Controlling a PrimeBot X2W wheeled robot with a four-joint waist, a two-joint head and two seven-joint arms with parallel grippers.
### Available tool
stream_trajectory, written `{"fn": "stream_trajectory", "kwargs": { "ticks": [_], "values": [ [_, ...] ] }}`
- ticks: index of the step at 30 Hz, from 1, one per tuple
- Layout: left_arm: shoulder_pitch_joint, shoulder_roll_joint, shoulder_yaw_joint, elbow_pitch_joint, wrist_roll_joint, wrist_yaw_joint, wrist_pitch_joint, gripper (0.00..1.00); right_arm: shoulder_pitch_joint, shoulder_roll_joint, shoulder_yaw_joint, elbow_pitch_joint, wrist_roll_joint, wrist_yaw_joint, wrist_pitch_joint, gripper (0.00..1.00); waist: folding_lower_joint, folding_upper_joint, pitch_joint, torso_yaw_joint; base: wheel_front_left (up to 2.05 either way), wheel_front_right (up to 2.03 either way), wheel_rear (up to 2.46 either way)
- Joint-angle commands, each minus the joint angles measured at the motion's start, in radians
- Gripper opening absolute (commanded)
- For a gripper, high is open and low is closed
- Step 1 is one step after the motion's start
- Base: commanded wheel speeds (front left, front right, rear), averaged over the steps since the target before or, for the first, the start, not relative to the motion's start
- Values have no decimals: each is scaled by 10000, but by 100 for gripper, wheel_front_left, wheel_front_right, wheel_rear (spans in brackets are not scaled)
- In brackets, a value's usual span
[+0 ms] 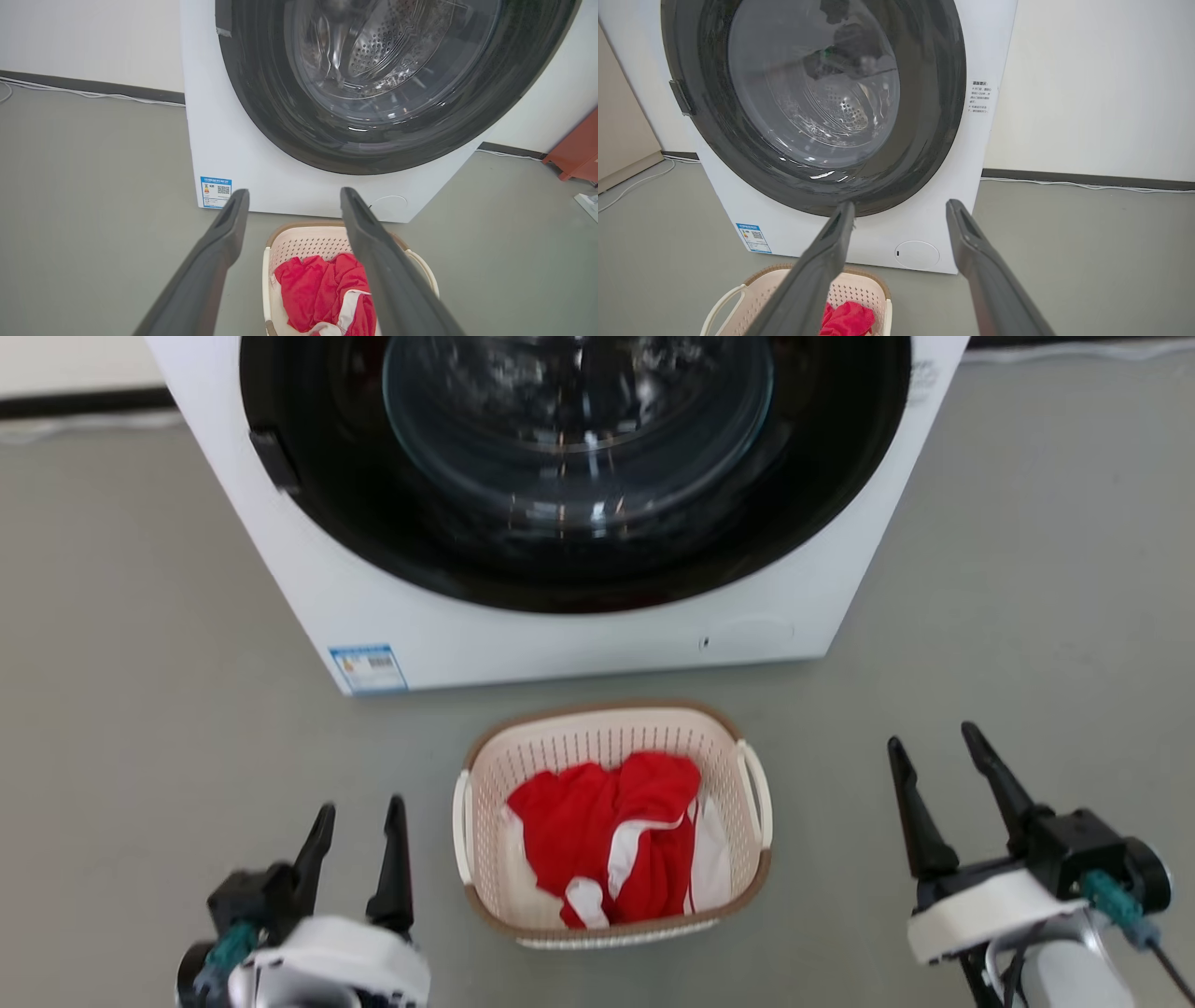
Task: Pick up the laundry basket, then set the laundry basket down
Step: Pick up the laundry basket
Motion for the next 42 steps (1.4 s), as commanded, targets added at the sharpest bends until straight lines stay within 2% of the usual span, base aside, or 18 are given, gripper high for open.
{"fn": "stream_trajectory", "kwargs": {
  "ticks": [1,9,15,27,34,37,42],
  "values": [
    [-615,95,173,-86,89,-33,-103,100,-468,-107,92,39,61,62,-120,100,-1,0,540,90,0,0,0],
    [-2179,95,-300,1011,-100,-55,-103,100,-1893,-178,-73,1563,82,62,-120,100,-1,0,2018,282,0,0,0],
    [-4138,95,-906,2766,-411,4,-103,100,-3512,-443,-142,2999,-13,62,-120,100,-1,0,3599,526,0,0,0],
    [-6760,95,-1873,5354,-1141,399,-103,100,-5525,-468,140,5028,-2,62,-107,100,-1,0,5489,741,0,0,0],
    [-7484,95,-2327,5983,-1466,493,-103,100,-6298,-241,247,5953,15,62,-115,100,-1,0,6158,846,0,0,0],
    [-7633,95,-2548,6025,-1817,416,-103,100,-6495,-196,260,6111,31,62,-117,100,-1,0,6393,893,0,0,0],
    [-7808,95,-2864,6056,-2029,536,-103,100,-6618,-200,281,6164,53,62,-118,100,-1,0,6712,938,0,0,0]
  ]
}}
